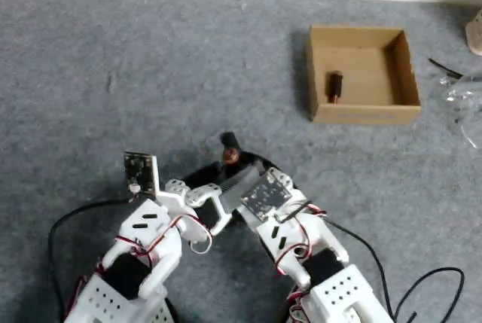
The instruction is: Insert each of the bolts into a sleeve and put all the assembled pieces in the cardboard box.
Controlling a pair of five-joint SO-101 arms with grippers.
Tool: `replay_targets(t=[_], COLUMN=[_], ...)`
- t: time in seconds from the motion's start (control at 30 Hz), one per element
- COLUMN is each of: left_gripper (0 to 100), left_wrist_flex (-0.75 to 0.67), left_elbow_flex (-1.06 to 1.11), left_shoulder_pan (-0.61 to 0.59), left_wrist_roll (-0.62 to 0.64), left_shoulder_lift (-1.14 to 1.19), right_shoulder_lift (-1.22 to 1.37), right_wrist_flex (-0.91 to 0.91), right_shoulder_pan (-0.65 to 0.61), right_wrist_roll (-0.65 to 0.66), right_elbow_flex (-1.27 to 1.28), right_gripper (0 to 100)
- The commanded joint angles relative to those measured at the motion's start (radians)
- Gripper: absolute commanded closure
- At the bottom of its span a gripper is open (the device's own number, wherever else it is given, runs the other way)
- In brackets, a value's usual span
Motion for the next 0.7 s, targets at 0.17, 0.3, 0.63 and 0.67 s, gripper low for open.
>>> replay_targets(t=[0.17,0.3,0.63,0.67], left_gripper=[68,68,68,68], left_wrist_flex=[0.002,0.002,0.005,0.005], left_elbow_flex=[-0.054,-0.079,-0.074,-0.074], left_shoulder_pan=[-0.163,-0.278,-0.421,-0.412], left_wrist_roll=[0.115,0.184,0.034,-0.011], left_shoulder_lift=[-0.019,-0.019,-0.016,-0.016], right_shoulder_lift=[-0.013,-0.013,-0.013,-0.013], right_wrist_flex=[-0.045,-0.045,-0.045,-0.045], right_shoulder_pan=[0.019,0.021,0.079,0.079], right_wrist_roll=[0.009,0.009,0.005,0.005], right_elbow_flex=[0.111,0.111,0.111,0.111], right_gripper=[99.5,99.5,99.5,99.5])
